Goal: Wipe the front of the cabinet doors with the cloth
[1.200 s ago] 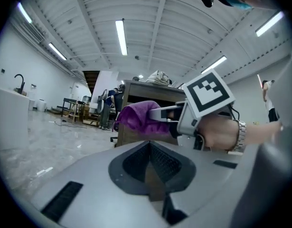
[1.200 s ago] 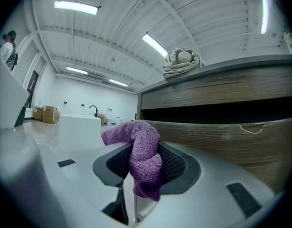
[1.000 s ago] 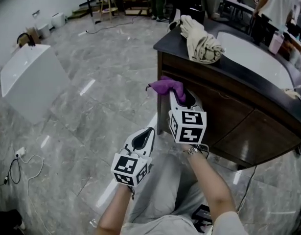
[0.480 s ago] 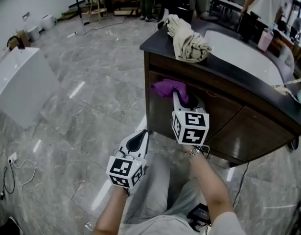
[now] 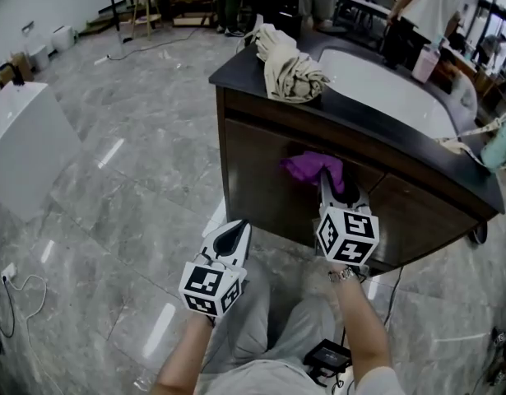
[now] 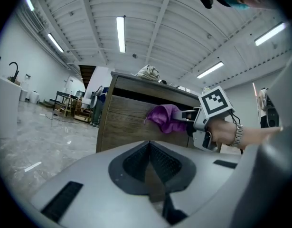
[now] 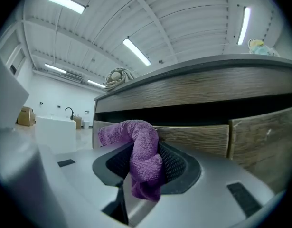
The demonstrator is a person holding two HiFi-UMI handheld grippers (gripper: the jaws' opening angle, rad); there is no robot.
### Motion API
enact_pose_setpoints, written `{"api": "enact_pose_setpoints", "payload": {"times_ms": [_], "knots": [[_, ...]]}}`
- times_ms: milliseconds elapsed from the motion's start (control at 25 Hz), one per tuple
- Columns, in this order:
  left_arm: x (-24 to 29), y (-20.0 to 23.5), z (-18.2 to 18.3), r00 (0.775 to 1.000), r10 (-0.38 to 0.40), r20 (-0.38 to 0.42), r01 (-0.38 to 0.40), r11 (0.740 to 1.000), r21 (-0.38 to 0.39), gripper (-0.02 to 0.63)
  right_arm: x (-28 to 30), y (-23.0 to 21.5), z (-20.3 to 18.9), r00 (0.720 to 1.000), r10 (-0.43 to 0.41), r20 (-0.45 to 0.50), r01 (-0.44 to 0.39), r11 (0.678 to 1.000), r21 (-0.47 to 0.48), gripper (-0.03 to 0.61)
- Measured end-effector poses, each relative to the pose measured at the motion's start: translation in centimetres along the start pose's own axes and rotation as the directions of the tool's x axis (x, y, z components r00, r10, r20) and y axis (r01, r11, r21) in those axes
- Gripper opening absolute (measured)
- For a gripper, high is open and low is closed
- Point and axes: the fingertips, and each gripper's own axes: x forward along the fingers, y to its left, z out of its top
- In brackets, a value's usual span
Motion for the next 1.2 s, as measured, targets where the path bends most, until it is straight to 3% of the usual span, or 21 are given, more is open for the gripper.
{"api": "enact_pose_setpoints", "payload": {"times_ms": [240,560,760,1000,1200], "knots": [[1.3,-2.9,-0.1,0.998,-0.070,0.004,0.070,0.997,0.009,0.006,-2.6,-4.0,-0.1,0.998,-0.060,-0.007,0.060,0.998,-0.017,0.160],[1.9,-4.0,0.0,0.995,-0.099,0.013,0.099,0.995,0.002,0.006,-5.6,-9.1,-0.5,0.987,-0.158,-0.014,0.158,0.987,-0.015,0.160],[1.8,-4.5,0.0,0.994,-0.109,0.014,0.109,0.994,0.001,0.006,-6.8,-9.8,-0.7,0.981,-0.192,-0.017,0.193,0.980,0.045,0.158],[0.8,-3.2,-0.2,0.997,-0.081,0.007,0.081,0.997,0.008,0.006,-4.9,-3.9,-2.2,0.996,-0.082,-0.027,0.083,0.996,0.014,0.156],[-0.8,-0.8,-0.5,0.999,-0.032,-0.007,0.032,0.999,0.019,0.006,-1.6,3.9,-4.8,0.995,0.067,-0.067,-0.067,0.998,0.014,0.156]]}}
